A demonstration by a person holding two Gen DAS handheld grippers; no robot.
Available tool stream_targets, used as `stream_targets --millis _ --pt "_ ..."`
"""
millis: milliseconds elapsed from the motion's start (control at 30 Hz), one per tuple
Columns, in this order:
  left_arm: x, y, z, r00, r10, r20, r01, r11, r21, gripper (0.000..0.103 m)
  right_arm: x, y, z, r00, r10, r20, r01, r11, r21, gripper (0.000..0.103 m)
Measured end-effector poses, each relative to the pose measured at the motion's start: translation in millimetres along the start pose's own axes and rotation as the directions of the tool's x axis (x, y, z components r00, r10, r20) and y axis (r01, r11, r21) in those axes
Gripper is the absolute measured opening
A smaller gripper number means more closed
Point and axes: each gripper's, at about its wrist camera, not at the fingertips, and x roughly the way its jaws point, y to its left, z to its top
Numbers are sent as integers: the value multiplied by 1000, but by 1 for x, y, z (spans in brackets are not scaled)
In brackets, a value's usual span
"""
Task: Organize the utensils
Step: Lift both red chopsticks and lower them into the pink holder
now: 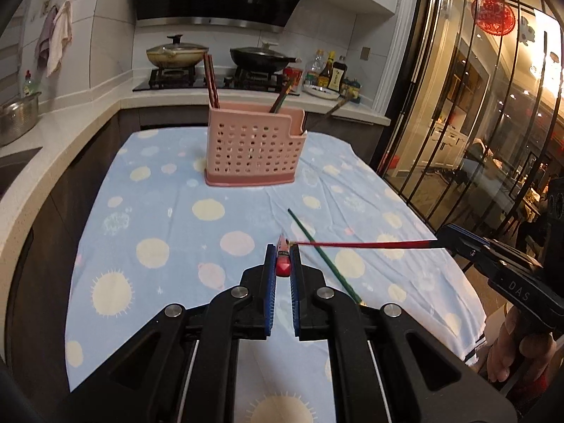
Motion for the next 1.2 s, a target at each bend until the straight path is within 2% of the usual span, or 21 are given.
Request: stream_targets --millis 233,500,700,900,1100,1200 --pt "-1 -1 54 994 18 106 -24 999 48 7 10 11 48 997 13 82 -8 998 -55 7" --pt "5 1 106 982 21 187 -35 997 74 7 28 10 98 989 42 140 -34 998 -56 7" --pt "11 9 148 971 26 238 -45 996 76 7 40 12 148 976 63 209 -51 997 -58 7" --pt "16 13 204 954 34 298 -63 994 86 7 64 7 209 961 82 266 -78 997 -27 7" --pt "30 18 251 941 36 335 -73 992 100 7 95 6 262 951 71 300 -76 997 5 7" --pt "44 24 268 943 43 330 -80 992 102 7 111 9 280 948 58 314 -63 998 5 7"
